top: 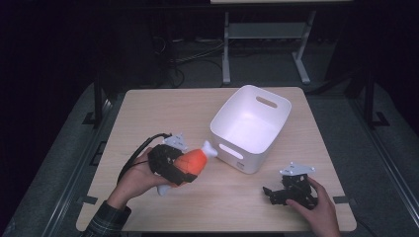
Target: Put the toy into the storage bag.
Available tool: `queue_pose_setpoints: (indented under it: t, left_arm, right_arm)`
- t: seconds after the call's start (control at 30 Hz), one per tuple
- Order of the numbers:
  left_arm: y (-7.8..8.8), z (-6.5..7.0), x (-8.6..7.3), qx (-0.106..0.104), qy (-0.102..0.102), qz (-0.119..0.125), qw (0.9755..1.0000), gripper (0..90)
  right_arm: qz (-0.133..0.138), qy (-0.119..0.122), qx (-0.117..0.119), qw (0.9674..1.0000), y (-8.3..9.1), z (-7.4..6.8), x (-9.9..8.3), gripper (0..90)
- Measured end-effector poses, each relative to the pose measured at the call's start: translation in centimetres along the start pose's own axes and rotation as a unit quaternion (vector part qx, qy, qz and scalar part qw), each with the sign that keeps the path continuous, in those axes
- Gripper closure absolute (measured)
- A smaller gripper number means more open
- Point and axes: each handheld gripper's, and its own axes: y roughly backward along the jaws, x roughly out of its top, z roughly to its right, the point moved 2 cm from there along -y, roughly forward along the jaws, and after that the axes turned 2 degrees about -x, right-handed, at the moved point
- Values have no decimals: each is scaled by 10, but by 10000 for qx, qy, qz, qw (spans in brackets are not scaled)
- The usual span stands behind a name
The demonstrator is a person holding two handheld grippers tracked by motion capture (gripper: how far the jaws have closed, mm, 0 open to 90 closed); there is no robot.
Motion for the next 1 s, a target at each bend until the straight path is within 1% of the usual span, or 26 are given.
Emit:
queue_pose_setpoints:
  t: [0.23,0.37,0.43,0.53,0.63,0.87,0.93,1.0]
  left_arm:
    - [9,-1,7,-55,-50,44,10000,251]
    - [15,-1,13,-37,-101,69,9999,251]
    - [19,-2,17,-67,-118,121,9998,251]
    - [21,-3,21,-88,-128,105,9998,251]
    - [25,-5,26,-151,-162,118,9997,251]
    - [31,-13,41,-176,-173,200,9995,251]
    - [31,-14,43,-177,-176,202,9995,251]
    - [32,-17,49,-193,-190,199,9994,251]
  right_arm:
    - [-6,-4,3,10000,0,0,0,0]
    - [0,-6,-8,10000,0,0,0,0]
    - [-1,-5,-5,10000,0,0,0,0]
    - [-2,-5,-4,10000,0,0,0,0]
    - [-2,-3,-4,10000,0,0,0,0]
    - [0,3,-7,10000,0,0,0,0]
    - [0,0,-5,10000,0,0,0,0]
    - [0,0,-7,10000,0,0,0,0]
